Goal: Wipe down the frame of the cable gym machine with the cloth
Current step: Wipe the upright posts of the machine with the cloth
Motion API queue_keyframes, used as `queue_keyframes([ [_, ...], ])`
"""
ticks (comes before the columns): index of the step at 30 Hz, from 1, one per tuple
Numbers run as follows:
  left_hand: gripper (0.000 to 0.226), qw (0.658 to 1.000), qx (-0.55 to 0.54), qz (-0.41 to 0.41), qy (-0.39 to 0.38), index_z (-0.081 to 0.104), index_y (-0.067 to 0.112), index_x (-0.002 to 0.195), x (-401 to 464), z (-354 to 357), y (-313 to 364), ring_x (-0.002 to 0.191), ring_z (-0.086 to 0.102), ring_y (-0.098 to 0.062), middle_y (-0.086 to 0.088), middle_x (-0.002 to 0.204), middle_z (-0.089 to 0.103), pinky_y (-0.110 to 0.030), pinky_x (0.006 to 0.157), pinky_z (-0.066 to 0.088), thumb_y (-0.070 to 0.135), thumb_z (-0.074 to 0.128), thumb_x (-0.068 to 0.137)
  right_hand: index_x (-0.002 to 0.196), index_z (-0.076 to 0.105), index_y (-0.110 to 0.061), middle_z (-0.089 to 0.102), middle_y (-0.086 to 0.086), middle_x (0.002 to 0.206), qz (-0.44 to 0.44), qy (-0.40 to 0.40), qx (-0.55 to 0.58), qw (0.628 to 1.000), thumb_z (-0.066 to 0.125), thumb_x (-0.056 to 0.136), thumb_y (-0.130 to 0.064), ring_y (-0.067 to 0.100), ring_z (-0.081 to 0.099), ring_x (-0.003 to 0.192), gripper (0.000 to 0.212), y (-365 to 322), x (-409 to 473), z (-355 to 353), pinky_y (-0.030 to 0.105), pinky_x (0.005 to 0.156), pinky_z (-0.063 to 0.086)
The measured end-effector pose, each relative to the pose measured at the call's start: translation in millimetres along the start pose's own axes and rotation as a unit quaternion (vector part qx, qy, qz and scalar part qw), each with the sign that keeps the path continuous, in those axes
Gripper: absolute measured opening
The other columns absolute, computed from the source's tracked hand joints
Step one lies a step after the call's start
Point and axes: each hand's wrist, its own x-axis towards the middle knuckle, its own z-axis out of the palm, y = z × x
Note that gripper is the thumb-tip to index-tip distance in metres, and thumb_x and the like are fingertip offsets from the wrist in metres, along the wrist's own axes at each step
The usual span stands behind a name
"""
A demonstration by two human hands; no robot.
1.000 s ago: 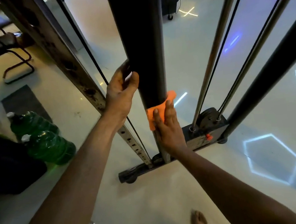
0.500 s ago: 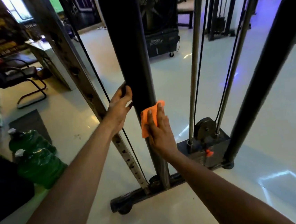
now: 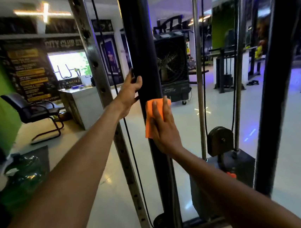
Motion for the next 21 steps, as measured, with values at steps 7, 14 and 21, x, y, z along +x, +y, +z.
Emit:
queue_keyframes([
  [7, 0.043, 0.998, -0.055, -0.023, 0.009, 0.047, 0.044, 0.158, -23, 2, -29, 0.135, 0.059, -0.020, 0.007, 0.145, 0.064, -0.045, 0.115, 0.047, 0.037, 0.043, 0.116, 0.173, -0.004, -0.044, -0.027, -0.012, 0.178, 0.003, 0.026, -0.018, 0.999, 0.060, 0.112, -0.037, 0.034, -0.006, 0.169, 0.089, -7, 3, 2, 0.068, 0.115, 0.048],
  [14, 0.049, 0.999, -0.033, -0.020, 0.004, 0.035, 0.045, 0.163, -34, 3, -27, 0.143, 0.051, -0.020, 0.016, 0.147, 0.057, -0.051, 0.121, 0.039, 0.030, 0.039, 0.116, 0.173, -0.006, -0.043, -0.028, -0.005, 0.179, 0.008, 0.018, -0.010, 1.000, 0.066, 0.108, -0.034, 0.036, -0.011, 0.168, 0.097, 5, -26, 22, 0.072, 0.118, 0.042],
  [21, 0.049, 1.000, -0.023, -0.001, 0.019, 0.030, 0.045, 0.166, -50, 7, -63, 0.157, 0.037, -0.026, 0.007, 0.173, 0.034, -0.057, 0.124, 0.035, 0.034, 0.035, 0.118, 0.175, 0.003, -0.034, -0.020, -0.001, 0.181, -0.010, 0.069, -0.029, 0.997, 0.060, 0.111, -0.032, 0.034, -0.010, 0.169, 0.085, 7, -6, 29, 0.067, 0.124, 0.038],
])
